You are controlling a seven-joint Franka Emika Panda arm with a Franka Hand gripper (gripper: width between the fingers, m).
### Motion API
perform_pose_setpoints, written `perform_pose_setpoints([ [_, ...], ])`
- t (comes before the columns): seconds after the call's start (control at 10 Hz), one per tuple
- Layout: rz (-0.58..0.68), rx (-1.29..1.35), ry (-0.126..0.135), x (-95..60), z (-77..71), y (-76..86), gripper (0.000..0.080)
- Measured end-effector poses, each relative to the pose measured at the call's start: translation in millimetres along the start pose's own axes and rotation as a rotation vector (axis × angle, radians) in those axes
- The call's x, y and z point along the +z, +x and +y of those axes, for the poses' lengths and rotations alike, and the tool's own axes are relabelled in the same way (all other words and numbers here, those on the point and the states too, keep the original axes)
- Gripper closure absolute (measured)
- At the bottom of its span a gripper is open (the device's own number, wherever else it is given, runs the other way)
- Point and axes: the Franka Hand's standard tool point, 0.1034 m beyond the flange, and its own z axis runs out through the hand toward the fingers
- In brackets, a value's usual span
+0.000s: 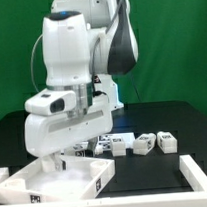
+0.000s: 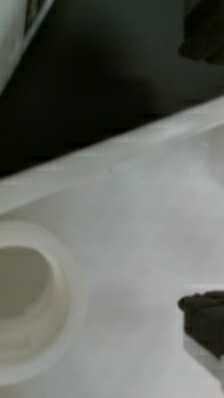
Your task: Assemble one leg
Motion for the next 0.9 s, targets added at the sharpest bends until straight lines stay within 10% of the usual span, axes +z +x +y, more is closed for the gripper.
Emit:
perform_pose_setpoints([
  [0.2, -0.002, -0.001, 0.001, 6.0, 0.3, 1.4, 0.0151],
  [0.6, -0.028, -0.007, 0.046, 11.7, -13.3, -3.3, 0.0647],
  [0.9, -0.02, -0.147, 0.042, 12.3, -19.0, -0.5, 0.0713],
])
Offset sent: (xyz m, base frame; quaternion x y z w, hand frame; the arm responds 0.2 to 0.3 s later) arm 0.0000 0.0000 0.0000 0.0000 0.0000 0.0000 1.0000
